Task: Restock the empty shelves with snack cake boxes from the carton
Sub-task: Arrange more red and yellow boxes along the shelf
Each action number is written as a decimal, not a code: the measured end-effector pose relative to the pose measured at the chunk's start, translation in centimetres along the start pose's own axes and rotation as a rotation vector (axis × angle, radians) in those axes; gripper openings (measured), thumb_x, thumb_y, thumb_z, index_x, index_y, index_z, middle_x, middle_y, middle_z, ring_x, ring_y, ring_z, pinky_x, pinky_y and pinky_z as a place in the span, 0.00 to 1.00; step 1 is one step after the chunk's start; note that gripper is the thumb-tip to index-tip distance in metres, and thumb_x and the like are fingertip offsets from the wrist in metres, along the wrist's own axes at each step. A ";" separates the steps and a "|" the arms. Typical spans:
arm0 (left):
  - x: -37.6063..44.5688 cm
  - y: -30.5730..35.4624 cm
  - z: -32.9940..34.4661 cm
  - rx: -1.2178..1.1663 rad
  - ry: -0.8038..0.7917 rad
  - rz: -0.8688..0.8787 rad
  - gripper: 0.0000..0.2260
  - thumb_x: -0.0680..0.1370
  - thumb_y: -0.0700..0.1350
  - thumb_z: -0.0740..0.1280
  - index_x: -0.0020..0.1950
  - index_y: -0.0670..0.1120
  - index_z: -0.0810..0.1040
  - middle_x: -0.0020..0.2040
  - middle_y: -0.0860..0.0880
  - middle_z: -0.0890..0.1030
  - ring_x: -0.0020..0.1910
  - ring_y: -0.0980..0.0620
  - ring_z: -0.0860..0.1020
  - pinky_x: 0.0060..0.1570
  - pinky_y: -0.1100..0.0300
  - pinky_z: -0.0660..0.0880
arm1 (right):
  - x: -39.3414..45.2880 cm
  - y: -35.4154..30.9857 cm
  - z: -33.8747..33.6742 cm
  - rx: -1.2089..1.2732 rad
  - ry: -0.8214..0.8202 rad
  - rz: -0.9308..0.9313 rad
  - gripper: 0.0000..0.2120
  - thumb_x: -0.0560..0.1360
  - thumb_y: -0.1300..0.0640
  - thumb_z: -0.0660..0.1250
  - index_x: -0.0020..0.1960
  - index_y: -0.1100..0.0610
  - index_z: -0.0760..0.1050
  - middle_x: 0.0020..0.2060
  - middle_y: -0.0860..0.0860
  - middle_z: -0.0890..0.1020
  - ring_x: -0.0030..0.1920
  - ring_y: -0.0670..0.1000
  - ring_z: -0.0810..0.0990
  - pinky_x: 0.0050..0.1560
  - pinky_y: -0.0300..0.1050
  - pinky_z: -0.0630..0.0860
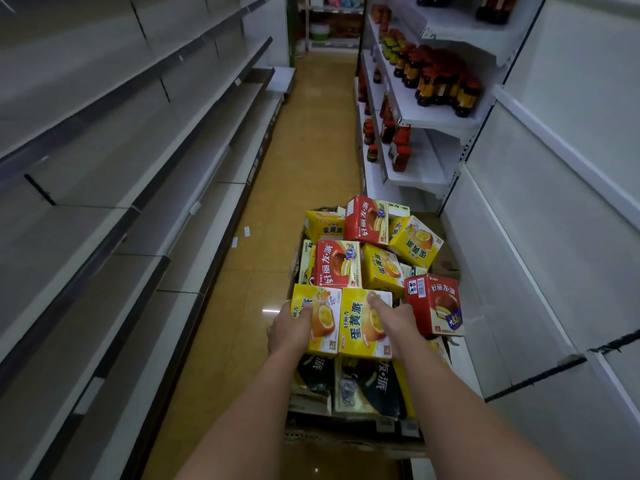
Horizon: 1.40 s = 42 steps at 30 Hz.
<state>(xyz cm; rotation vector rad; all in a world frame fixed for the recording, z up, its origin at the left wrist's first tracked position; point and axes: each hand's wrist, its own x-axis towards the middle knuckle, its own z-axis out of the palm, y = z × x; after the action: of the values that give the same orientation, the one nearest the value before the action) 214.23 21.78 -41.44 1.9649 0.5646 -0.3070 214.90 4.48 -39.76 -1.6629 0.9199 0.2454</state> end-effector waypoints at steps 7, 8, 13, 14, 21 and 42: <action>-1.8 0.3 -1.2 -0.242 -0.058 -0.041 0.07 0.79 0.56 0.61 0.48 0.56 0.75 0.53 0.49 0.82 0.52 0.45 0.81 0.57 0.44 0.76 | -0.9 -1.1 -1.0 0.070 -0.192 -0.026 0.39 0.73 0.41 0.68 0.74 0.61 0.58 0.71 0.59 0.66 0.69 0.62 0.66 0.63 0.57 0.67; -2.2 0.7 -1.8 -0.296 -0.083 -0.071 0.05 0.79 0.54 0.63 0.48 0.55 0.74 0.53 0.48 0.82 0.51 0.44 0.81 0.57 0.43 0.76 | -1.1 -1.5 -1.1 0.070 -0.220 -0.042 0.39 0.73 0.40 0.68 0.75 0.60 0.58 0.72 0.59 0.66 0.70 0.61 0.66 0.65 0.58 0.65; -4.8 1.6 -6.4 -0.428 -0.263 -0.167 0.20 0.71 0.33 0.63 0.59 0.50 0.71 0.55 0.41 0.81 0.46 0.41 0.82 0.50 0.46 0.77 | -3.1 -3.9 -0.1 0.071 -0.348 -0.084 0.39 0.73 0.40 0.67 0.75 0.61 0.59 0.73 0.58 0.64 0.71 0.62 0.64 0.66 0.58 0.64; -5.3 1.4 -7.4 -0.446 -0.250 -0.171 0.22 0.70 0.31 0.62 0.61 0.49 0.69 0.56 0.40 0.81 0.46 0.41 0.81 0.46 0.49 0.77 | -3.8 -4.4 0.5 0.080 -0.371 -0.095 0.39 0.73 0.40 0.67 0.74 0.61 0.60 0.72 0.58 0.65 0.71 0.62 0.65 0.65 0.58 0.65; -8.4 -1.9 -15.0 -0.766 0.138 -0.066 0.21 0.67 0.39 0.74 0.57 0.38 0.75 0.43 0.43 0.84 0.39 0.46 0.81 0.42 0.56 0.77 | -9.0 -5.8 7.7 0.126 -0.604 -0.126 0.42 0.62 0.32 0.71 0.65 0.59 0.71 0.58 0.54 0.77 0.56 0.55 0.77 0.57 0.52 0.74; -11.6 -13.7 -42.3 -1.196 0.914 0.007 0.22 0.68 0.38 0.75 0.60 0.36 0.74 0.48 0.36 0.81 0.38 0.44 0.79 0.33 0.58 0.76 | -30.3 -6.5 37.3 0.151 -1.094 -0.048 0.17 0.79 0.42 0.57 0.50 0.54 0.76 0.30 0.51 0.84 0.29 0.49 0.82 0.33 0.41 0.78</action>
<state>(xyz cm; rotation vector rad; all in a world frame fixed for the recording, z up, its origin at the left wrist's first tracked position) 195.96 61.76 -28.08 0.8220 0.9958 0.8289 210.32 51.46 -28.59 -1.1324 0.0589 0.9119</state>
